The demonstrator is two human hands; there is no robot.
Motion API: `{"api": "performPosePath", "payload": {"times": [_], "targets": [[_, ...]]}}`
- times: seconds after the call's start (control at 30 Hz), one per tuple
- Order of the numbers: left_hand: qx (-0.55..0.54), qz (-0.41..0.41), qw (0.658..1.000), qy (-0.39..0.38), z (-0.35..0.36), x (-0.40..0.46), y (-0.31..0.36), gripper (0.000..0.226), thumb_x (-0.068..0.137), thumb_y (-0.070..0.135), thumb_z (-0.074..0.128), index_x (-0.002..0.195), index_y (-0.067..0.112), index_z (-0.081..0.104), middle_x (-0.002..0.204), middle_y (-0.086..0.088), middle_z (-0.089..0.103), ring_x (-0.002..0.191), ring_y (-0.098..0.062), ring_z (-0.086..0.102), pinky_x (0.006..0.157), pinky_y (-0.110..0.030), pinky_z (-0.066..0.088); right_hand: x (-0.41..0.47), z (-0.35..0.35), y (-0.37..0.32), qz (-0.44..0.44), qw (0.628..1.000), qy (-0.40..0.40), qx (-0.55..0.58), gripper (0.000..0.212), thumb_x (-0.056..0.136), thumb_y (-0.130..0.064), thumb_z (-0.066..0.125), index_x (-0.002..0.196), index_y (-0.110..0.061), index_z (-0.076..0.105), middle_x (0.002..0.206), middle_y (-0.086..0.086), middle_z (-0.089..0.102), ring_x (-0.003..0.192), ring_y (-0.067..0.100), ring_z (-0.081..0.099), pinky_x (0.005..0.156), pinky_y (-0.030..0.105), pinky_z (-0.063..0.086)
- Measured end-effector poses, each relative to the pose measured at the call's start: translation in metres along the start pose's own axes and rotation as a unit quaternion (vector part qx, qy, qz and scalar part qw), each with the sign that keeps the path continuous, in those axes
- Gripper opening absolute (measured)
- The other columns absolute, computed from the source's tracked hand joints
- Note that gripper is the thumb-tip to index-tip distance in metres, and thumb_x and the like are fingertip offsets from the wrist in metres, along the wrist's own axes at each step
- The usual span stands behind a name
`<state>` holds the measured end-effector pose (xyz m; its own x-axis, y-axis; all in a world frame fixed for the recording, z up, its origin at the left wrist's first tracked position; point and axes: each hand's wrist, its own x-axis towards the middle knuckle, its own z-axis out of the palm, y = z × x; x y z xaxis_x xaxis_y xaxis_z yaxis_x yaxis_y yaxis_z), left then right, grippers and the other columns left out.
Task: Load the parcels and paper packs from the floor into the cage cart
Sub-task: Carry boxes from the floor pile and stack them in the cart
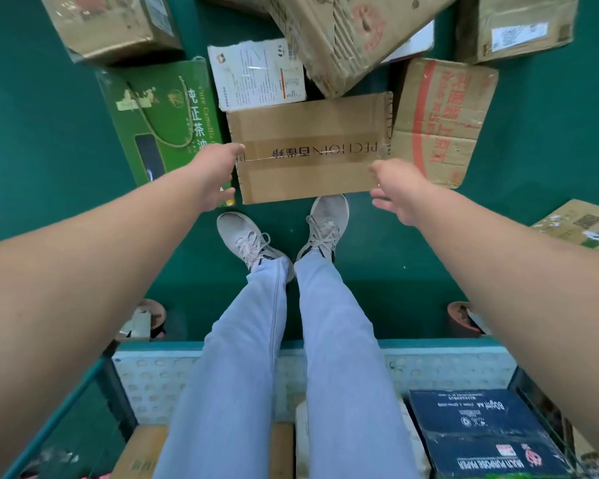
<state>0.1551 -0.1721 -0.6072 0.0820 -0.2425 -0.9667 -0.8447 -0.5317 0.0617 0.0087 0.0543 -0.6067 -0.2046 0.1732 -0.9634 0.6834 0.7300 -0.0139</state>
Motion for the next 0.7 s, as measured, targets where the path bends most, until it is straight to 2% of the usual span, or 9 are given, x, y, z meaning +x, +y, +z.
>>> {"api": "performPosePath", "payload": {"times": [0.07, 0.13, 0.17, 0.2, 0.27, 0.37, 0.47, 0.6, 0.7], "targets": [[0.021, -0.005, 1.000, 0.006, 0.011, 0.030, -0.004, 0.059, 0.102, 0.036, 0.056, 0.156, 0.022, 0.037, 0.164, -0.004, 0.031, 0.145, -0.024, 0.039, 0.115, -0.047, 0.041, 0.035, 0.005, -0.003, 0.016, 0.999, 0.032, 0.022, 0.055, 0.104, -0.026, 0.045, 0.157, -0.018, 0.031, 0.138, -0.003, 0.046, 0.115, 0.023, 0.055, 0.101, 0.034, 0.049], [0.052, -0.013, 0.998, 0.022, 0.017, 0.062, -0.012, 0.073, 0.091, 0.046, 0.062, 0.157, 0.024, 0.037, 0.164, -0.005, 0.030, 0.146, -0.028, 0.037, 0.117, -0.050, 0.038, 0.065, 0.006, -0.003, 0.017, 0.996, 0.087, 0.033, 0.048, 0.102, -0.015, 0.045, 0.149, -0.007, 0.038, 0.121, 0.007, 0.052, 0.106, 0.025, 0.056, 0.087, 0.027, 0.046], [0.068, -0.016, 0.997, 0.033, 0.020, 0.078, -0.016, 0.082, 0.083, 0.052, 0.064, 0.156, 0.025, 0.039, 0.164, -0.005, 0.032, 0.145, -0.029, 0.036, 0.118, -0.051, 0.036, 0.078, 0.008, -0.005, 0.026, 0.995, 0.089, -0.035, 0.045, 0.100, -0.006, 0.048, 0.144, -0.001, 0.042, 0.113, 0.011, 0.052, 0.103, 0.027, 0.057, 0.081, 0.027, 0.045], [0.076, -0.022, 0.996, 0.044, 0.024, 0.086, -0.020, 0.087, 0.078, 0.056, 0.066, 0.155, 0.024, 0.041, 0.163, -0.005, 0.034, 0.145, -0.029, 0.036, 0.118, -0.050, 0.034, 0.090, 0.008, -0.005, 0.001, 0.991, 0.099, -0.090, 0.047, 0.098, -0.003, 0.051, 0.144, 0.001, 0.041, 0.115, 0.015, 0.052, 0.110, 0.030, 0.057, 0.085, 0.030, 0.046], [0.075, -0.031, 0.996, 0.038, 0.036, 0.094, -0.023, 0.074, 0.089, 0.050, 0.067, 0.152, 0.018, 0.045, 0.159, -0.004, 0.040, 0.144, -0.027, 0.038, 0.118, -0.043, 0.032, 0.110, 0.007, -0.009, -0.011, 0.997, 0.075, 0.018, 0.057, 0.102, -0.014, 0.050, 0.155, -0.006, 0.030, 0.140, 0.014, 0.048, 0.127, 0.031, 0.049, 0.102, 0.036, 0.042], [0.071, -0.039, 0.996, 0.035, 0.045, 0.104, -0.025, 0.050, 0.103, 0.036, 0.059, 0.146, 0.014, 0.048, 0.133, -0.004, 0.051, 0.123, -0.022, 0.048, 0.105, -0.034, 0.036, 0.126, 0.009, -0.010, 0.004, 0.996, 0.084, -0.031, 0.056, 0.103, -0.031, 0.048, 0.155, -0.016, 0.032, 0.147, 0.006, 0.048, 0.122, 0.027, 0.047, 0.096, 0.037, 0.041], [0.064, -0.031, 0.997, 0.038, 0.042, 0.102, -0.025, 0.041, 0.103, 0.034, 0.059, 0.139, 0.018, 0.050, 0.131, -0.003, 0.054, 0.109, -0.020, 0.055, 0.099, -0.033, 0.037, 0.122, 0.010, -0.009, 0.005, 0.997, 0.057, -0.043, 0.064, 0.099, -0.035, 0.055, 0.155, -0.015, 0.031, 0.150, 0.006, 0.047, 0.130, 0.029, 0.047, 0.095, 0.039, 0.039], [0.038, -0.032, 0.998, 0.029, 0.032, 0.086, -0.031, 0.050, 0.098, 0.036, 0.063, 0.141, 0.018, 0.042, 0.149, -0.009, 0.050, 0.136, -0.028, 0.047, 0.118, -0.047, 0.036, 0.097, 0.008, 0.000, -0.003, 0.999, 0.028, -0.037, 0.067, 0.095, -0.033, 0.062, 0.153, -0.010, 0.037, 0.153, 0.010, 0.047, 0.137, 0.033, 0.047, 0.104, 0.042, 0.042], [0.042, -0.027, 0.999, 0.007, 0.018, 0.059, -0.035, 0.054, 0.100, 0.037, 0.060, 0.146, 0.016, 0.042, 0.148, -0.007, 0.051, 0.134, -0.028, 0.049, 0.115, -0.047, 0.039, 0.058, 0.005, 0.003, 0.007, 0.999, 0.041, -0.004, 0.069, 0.096, -0.033, 0.061, 0.154, -0.012, 0.032, 0.154, 0.011, 0.045, 0.136, 0.031, 0.047, 0.111, 0.044, 0.040]]}}
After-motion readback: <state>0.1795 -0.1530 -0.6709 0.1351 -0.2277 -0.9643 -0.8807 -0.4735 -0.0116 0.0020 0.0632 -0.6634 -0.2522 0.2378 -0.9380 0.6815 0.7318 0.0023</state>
